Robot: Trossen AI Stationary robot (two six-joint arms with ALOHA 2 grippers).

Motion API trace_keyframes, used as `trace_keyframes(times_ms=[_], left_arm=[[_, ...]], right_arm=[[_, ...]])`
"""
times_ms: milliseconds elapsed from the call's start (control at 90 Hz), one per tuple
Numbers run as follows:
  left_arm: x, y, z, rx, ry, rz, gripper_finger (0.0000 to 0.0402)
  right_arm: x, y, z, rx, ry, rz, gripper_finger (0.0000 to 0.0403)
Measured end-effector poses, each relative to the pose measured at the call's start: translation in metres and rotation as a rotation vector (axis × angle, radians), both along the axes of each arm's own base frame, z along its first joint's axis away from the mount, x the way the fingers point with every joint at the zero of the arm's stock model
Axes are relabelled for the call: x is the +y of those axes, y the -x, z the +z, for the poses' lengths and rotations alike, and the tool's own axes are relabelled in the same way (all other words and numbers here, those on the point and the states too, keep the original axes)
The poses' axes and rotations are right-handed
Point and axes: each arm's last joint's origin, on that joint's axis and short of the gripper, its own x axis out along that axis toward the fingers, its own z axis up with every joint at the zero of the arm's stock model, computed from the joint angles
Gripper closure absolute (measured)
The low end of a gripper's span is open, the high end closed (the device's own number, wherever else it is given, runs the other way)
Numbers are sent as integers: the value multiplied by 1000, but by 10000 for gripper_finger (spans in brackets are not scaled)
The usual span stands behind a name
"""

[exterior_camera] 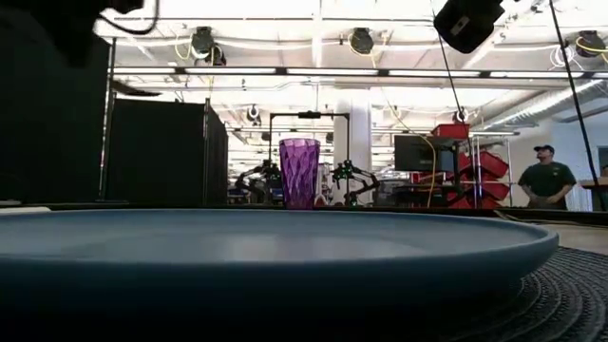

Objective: Set table place
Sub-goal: Put the black fork on the white table napkin

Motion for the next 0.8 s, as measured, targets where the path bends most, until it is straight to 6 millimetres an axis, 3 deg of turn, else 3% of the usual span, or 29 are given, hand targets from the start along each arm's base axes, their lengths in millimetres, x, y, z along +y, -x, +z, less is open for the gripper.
trace_keyframes(times_ms=[433,800], left_arm=[[-75,27,-28,-74,-28,123,401],[-110,3,-70,-64,-47,108,401]], right_arm=[[0,1,-1,24,-12,-15,255],[2,1,-4,47,-32,-61,255]])
